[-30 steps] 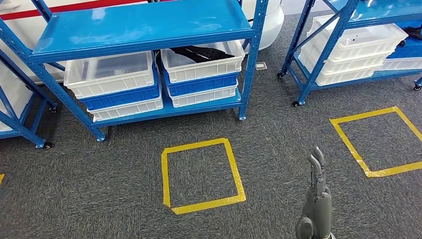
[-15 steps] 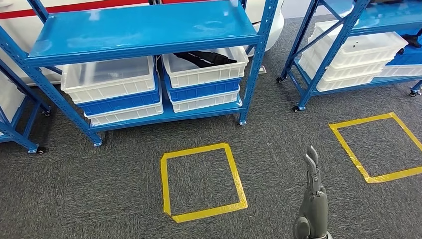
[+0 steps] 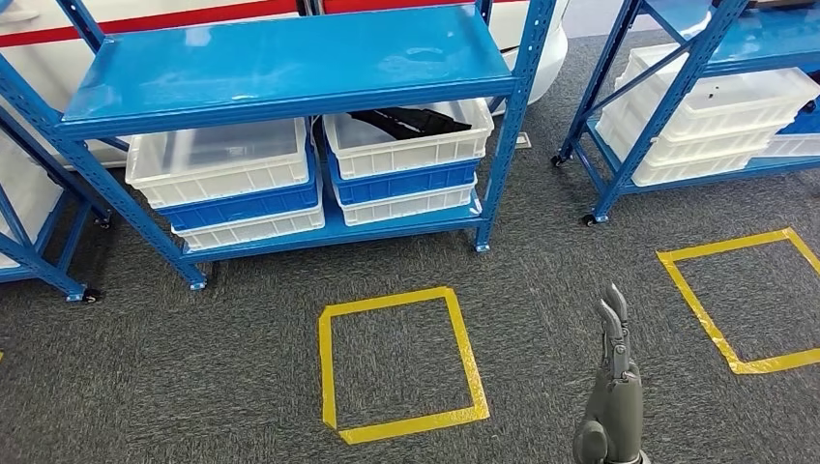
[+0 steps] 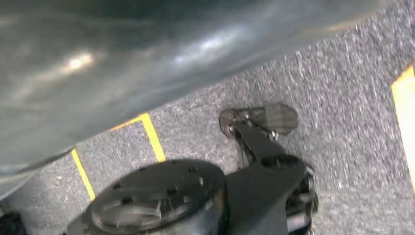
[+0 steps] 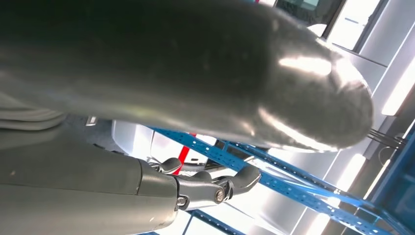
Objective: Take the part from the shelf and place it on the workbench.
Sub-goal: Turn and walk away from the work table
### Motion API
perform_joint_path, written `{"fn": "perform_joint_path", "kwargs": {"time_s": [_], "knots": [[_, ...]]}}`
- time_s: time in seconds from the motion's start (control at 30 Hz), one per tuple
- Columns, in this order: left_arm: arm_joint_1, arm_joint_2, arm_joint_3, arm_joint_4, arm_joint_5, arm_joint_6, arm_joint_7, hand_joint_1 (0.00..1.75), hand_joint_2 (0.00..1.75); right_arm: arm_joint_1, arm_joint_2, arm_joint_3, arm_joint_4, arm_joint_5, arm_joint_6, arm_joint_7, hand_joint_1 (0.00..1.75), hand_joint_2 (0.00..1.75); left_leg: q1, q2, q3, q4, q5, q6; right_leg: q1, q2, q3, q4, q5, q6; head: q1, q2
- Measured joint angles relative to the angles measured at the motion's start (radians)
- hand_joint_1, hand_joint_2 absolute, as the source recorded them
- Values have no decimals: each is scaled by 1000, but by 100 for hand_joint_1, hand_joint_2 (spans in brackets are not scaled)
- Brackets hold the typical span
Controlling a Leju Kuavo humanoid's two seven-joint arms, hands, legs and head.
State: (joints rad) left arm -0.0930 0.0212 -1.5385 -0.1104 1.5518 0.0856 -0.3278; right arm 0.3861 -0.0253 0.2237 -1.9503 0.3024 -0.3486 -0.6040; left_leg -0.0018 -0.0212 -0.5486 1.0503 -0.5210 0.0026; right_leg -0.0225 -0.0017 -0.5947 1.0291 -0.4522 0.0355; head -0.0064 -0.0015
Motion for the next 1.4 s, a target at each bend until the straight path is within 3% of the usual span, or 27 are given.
{"fn": "perform_joint_path", "kwargs": {"time_s": [0.07, 0.13, 0.17, 0.2, 0.23, 0.3, 0.37, 0.47, 0.53, 0.57, 0.67, 0.7, 0.73, 0.8, 0.87, 0.93, 1.03, 1.07, 1.13, 1.2, 1.23, 1.27, 1.33, 1.4], "knots": [[0, 0, 0, 0, 0, 1, 0, 0, 0, -2, 1, 1, 0, -1, 4, 0, 0, 0, 4, 5, -37, 85, -38, -10, -8, -2, 16, -3, -8, -15, -3, 0], [1, -1, 0, 0, 0, 1, 1, 0, 0, -4, 2, 2, 0, -4, 9, 0, 0, 0, 10, 7, -114, 218, -84, -18, -8, -4, 29, -4, -19, -25, -5, 0], [1, -1, 0, 0, 0, 1, 1, 0, 0, -4, 2, 2, 1, -5, 11, 0, 0, 0, 13, 7, -148, 262, -88, -22, -8, -3, 36, -4, -25, -25, -5, 0], [2, -1, 0, 0, 0, 1, 2, 0, 0, -4, 2, 3, 1, -6, 12, 0, 0, 0, 16, 8, -163, 269, -74, -24, -9, -2, 43, -4, -31, -23, -6, 0], [2, -1, 0, 0, 0, 1, 2, 0, 0, -4, 2, 3, 2, -8, 14, 0, 0, 0, 20, 9, -160, 243, -43, -26, -11, 0, 52, -4, -37, -20, -6, 0], [2, 0, 0, 0, 0, 2, 3, 0, 0, -5, 2, 3, 2, -9, 16, 0, 0, 0, 25, 15, -113, 122, 34, -30, -13, 2, 70, -3, -53, -8, -7, 0], [1, -1, -1, 0, 0, 5, 7, 0, 0, -7, 2, 3, 2, -9, 18, 0, 0, 0, 23, 17, -74, 31, 66, -25, -9, 2, 79, -5, -69, 8, -10, 0], [0, -2, -3, 0, -2, 12, 12, 0, 0, -10, 3, 4, 3, -7, 19, 0, 0, 0, 19, 13, -67, 10, 55, 0, -6, 2, 94, -11, -71, 28, -8, 0], [1, -2, -5, 0, -4, 18, 16, 0, 0, -12, 3, 4, 3, -6, 19, 1, 0, 0, 18, 11, -54, 5, 51, 16, -7, 2, 81, 24, -85, 30, -5, 0], [0, -1, -5, 0, -5, 20, 18, 0, 0, -13, 3, 5, 3, -6, 19, 1, 0, 0, 17, 10, -47, 3, 48, 23, -6, 2, 53, 71, -101, 27, -3, 0], [0, 0, -6, 0, -9, 25, 25, 0, 0, -15, 3, 5, 5, -6, 19, 3, 0, 0, 8, 9, -35, 3, 34, 38, 0, 2, -76, 255, -153, 16, 3, 0], [0, -1, -7, 0, -10, 26, 27, 0, 0, -15, 3, 5, 7, -6, 19, 5, 0, 0, 5, 8, -28, 3, 27, 40, 1, 2, -103, 273, -150, 18, 2, 0], [0, -1, -7, 0, -13, 27, 29, 0, 0, -15, 3, 5, 8, -6, 19, 5, 0, 0, 2, 6, -20, 3, 20, 41, 3, 2, -111, 254, -129, 23, 3, 0], [0, -1, -7, 0, -17, 28, 30, 0, 0, -15, 3, 5, 10, -6, 18, 6, 0, 0, -1, 2, 0, 2, 4, 40, 9, 3, -82, 133, -48, 31, 4, 0], [0, -3, -7, 0, -20, 29, 32, 0, 0, -15, 3, 5, 11, -6, 18, 7, 0, 0, -3, -1, 16, -1, -11, 33, 18, 1, -53, 38, -8, 14, 3, 0], [0, -5, -8, 0, -21, 29, 33, 0, 0, -14, 3, 5, 11, -6, 18, 7, 0, 0, -5, 0, 29, -1, -14, 21, 26, -1, -44, 14, -11, -12, 3, 0], [0, -6, -8, 0, -21, 29, 34, 0, 0, -14, 4, 5, 11, -7, 17, 7, 0, 0, -3, 4, 34, 29, -27, 6, 14, 0, -3, -4, -2, -34, 2, 0], [0, -6, -8, 0, -21, 29, 34, 0, 0, -15, 4, 5, 11, -7, 17, 7, 0, 0, -1, 5, 16, 68, -44, 1, 9, 0, 13, -6, -4, -39, 0, 0], [-1, -7, -10, 0, -21, 28, 34, 0, 0, -15, 5, 6, 12, -8, 17, 7, 0, 0, 5, 7, -54, 179, -88, -9, 9, 0, 33, -7, -16, -45, -3, 0], [1, -8, -12, 0, -21, 28, 35, 0, 0, -14, 6, 6, 13, -10, 17, 7, 0, 0, 13, 8, -118, 244, -109, -19, 8, 3, 51, -7, -32, -43, -4, 0], [2, -7, -14, 0, -21, 28, 35, 0, 0, -14, 6, 6, 14, -11, 17, 7, 0, 0, 16, 9, -131, 234, -97, -23, 7, 6, 62, -7, -40, -41, -4, 0], [2, -6, -14, 0, -22, 28, 35, 0, 0, -14, 6, 6, 14, -12, 17, 7, 0, 0, 19, 11, -128, 196, -65, -26, 5, 8, 75, -7, -49, -37, -4, 0], [4, -5, -14, 0, -22, 28, 36, 0, 0, -15, 6, 7, 15, -12, 17, 7, 0, 0, 23, 16, -107, 85, 26, -28, 3, 9, 99, -5, -69, -26, -5, 0], [3, -4, -15, 0, -23, 28, 37, 0, 0, -16, 7, 7, 16, -12, 17, 7, 0, 0, 18, 21, -94, 22, 69, -19, 5, 9, 107, -8, -85, -12, -8, 0]]}}
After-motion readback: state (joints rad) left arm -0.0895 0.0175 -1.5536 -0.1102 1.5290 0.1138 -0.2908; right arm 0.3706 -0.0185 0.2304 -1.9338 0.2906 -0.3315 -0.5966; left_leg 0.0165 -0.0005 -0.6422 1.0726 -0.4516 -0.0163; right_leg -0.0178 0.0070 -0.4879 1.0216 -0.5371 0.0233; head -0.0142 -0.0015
